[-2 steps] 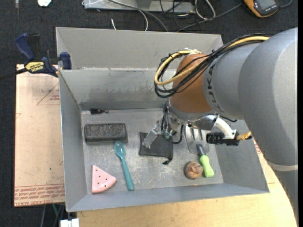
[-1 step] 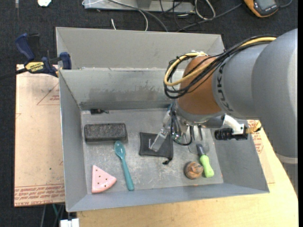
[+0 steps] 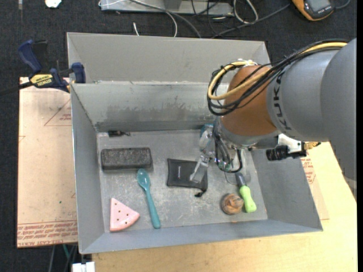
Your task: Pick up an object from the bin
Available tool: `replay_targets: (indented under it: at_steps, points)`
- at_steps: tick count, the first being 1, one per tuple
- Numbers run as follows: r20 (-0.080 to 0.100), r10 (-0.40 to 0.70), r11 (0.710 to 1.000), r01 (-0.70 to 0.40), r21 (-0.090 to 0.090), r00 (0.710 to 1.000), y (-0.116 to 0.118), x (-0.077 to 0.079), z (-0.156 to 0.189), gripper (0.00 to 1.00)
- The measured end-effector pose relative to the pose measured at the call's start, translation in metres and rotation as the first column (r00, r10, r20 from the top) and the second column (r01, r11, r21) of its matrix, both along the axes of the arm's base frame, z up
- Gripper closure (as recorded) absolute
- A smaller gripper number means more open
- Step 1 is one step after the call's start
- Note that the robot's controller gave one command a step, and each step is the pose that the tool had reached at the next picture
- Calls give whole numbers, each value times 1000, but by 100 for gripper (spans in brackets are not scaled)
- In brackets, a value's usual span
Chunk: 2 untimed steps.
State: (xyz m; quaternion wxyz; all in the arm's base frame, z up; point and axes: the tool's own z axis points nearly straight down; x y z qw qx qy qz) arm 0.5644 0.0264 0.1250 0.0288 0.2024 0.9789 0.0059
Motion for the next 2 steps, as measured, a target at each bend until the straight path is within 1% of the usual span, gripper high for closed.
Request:
replay_targets:
  at_steps: [1, 2]
  points:
    - [-1, -114, 993, 114, 6, 993, -10, 6, 31, 0]
    - [0, 83, 997, -83, -5, 997, 1, 12, 8, 0]
